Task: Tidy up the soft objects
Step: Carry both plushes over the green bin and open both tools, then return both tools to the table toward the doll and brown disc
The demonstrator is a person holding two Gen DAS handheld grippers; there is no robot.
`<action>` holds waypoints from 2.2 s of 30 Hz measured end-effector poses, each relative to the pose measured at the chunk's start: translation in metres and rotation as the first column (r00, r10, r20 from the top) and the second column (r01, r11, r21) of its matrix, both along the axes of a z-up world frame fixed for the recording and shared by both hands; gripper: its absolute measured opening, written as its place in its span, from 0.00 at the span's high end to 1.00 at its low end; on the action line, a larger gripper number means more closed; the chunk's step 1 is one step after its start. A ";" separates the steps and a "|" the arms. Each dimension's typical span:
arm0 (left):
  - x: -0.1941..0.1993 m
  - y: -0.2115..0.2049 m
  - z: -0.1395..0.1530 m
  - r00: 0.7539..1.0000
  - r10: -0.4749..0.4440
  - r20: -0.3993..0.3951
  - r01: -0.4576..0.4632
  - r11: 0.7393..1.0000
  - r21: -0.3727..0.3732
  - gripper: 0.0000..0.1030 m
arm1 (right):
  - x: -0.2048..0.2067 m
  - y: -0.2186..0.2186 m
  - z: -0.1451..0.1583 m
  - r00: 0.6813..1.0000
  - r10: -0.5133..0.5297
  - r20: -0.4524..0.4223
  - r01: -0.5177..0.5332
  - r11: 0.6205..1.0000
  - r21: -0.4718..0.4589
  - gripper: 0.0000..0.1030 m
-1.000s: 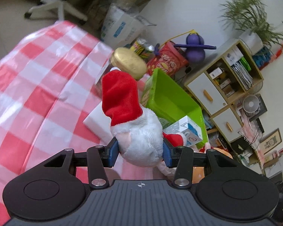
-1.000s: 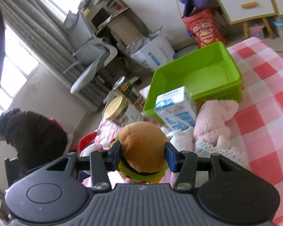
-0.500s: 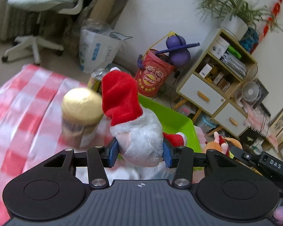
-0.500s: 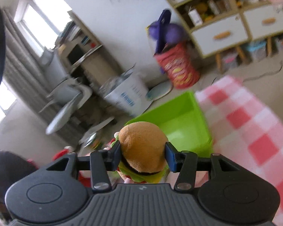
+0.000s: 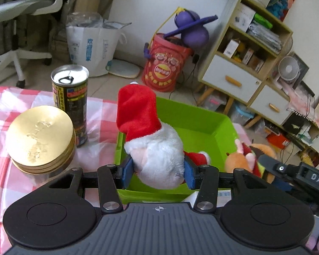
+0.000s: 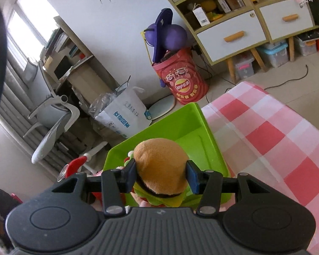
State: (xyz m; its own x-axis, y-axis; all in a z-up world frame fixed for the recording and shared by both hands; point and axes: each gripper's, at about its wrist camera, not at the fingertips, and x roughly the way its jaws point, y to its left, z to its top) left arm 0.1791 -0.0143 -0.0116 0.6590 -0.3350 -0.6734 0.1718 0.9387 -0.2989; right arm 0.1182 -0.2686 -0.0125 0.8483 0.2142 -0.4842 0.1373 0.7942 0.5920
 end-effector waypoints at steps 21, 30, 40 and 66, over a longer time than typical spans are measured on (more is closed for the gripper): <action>-0.023 -0.001 0.015 0.998 -0.056 0.042 0.056 0.998 0.003 0.20 | -0.008 0.015 0.024 1.000 0.006 0.018 -0.004 0.994 -0.105 0.44; -0.057 0.017 0.031 0.998 -0.028 0.053 0.028 1.000 0.003 0.06 | -0.031 0.028 0.051 0.999 0.054 -0.001 -0.053 0.977 -0.207 0.37; -0.097 0.036 0.040 0.999 0.006 0.047 -0.008 0.999 0.045 0.05 | -0.062 0.037 0.072 0.997 0.071 -0.039 -0.079 0.961 -0.265 0.33; -0.160 0.062 0.001 0.998 0.060 -0.024 -0.058 0.995 0.076 0.05 | -0.117 0.075 0.048 0.973 0.188 -0.130 -0.221 0.921 -0.320 0.29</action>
State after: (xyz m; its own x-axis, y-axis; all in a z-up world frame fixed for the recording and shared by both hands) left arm 0.0188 0.0473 -0.0103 0.6578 -0.2437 -0.7127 0.1086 0.9670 -0.2304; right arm 0.0013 -0.1933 0.0359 0.7495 0.1918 -0.6336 -0.0061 0.9591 0.2831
